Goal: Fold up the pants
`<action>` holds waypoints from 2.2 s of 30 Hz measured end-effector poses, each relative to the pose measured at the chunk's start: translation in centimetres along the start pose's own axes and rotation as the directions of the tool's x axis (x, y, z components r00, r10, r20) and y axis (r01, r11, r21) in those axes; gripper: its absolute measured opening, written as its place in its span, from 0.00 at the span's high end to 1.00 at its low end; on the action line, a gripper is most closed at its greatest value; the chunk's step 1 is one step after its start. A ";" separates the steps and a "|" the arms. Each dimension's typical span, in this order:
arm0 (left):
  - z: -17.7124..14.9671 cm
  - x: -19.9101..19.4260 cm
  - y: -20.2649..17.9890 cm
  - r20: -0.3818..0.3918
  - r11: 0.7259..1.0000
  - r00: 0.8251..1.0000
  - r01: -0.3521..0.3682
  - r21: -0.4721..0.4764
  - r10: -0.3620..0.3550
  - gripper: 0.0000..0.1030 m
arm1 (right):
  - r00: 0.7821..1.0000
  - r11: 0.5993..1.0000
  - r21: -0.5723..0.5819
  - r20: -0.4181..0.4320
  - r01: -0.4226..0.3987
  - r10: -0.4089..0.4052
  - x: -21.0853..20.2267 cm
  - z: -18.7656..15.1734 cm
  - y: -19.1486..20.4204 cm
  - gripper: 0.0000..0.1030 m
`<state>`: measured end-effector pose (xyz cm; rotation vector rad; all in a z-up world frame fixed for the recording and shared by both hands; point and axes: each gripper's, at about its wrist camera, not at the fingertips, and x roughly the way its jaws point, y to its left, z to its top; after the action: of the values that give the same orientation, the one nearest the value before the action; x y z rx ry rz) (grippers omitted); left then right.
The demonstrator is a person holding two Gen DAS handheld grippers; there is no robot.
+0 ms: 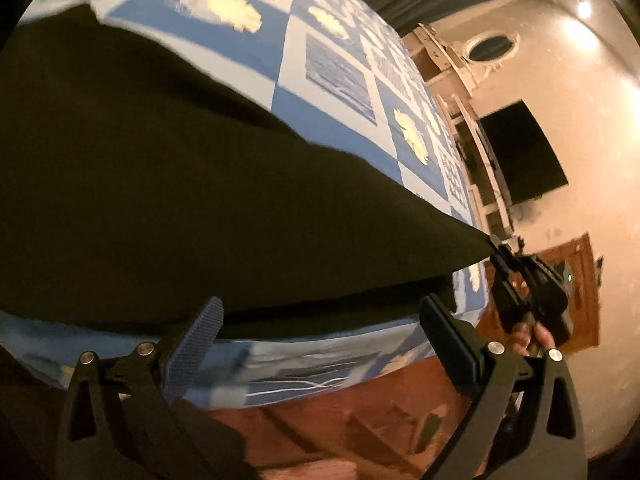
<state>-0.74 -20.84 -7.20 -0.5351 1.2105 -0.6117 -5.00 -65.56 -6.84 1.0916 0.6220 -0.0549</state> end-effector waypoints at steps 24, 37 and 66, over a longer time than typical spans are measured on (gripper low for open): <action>0.8 2.7 3.7 0.004 0.950 1.000 -0.011 -0.313 0.013 0.79 | 1.000 0.998 0.050 -0.018 -0.024 0.025 -0.7 -0.4 -2.6 0.94; -0.9 2.1 2.5 -0.002 0.987 0.996 -0.085 -0.137 0.085 0.86 | 0.994 0.987 0.139 -0.077 0.085 -0.074 -1.6 -4.2 -8.8 0.94; -0.9 2.2 2.5 -0.008 0.992 0.998 -0.058 -0.111 0.058 0.85 | 0.995 0.862 0.503 -0.029 -0.068 0.095 -4.0 -5.8 -13.3 0.45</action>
<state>-0.69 -20.63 -10.66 -0.5899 1.2658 -0.4988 -15.43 -68.04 -17.48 1.6309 0.6237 -0.1200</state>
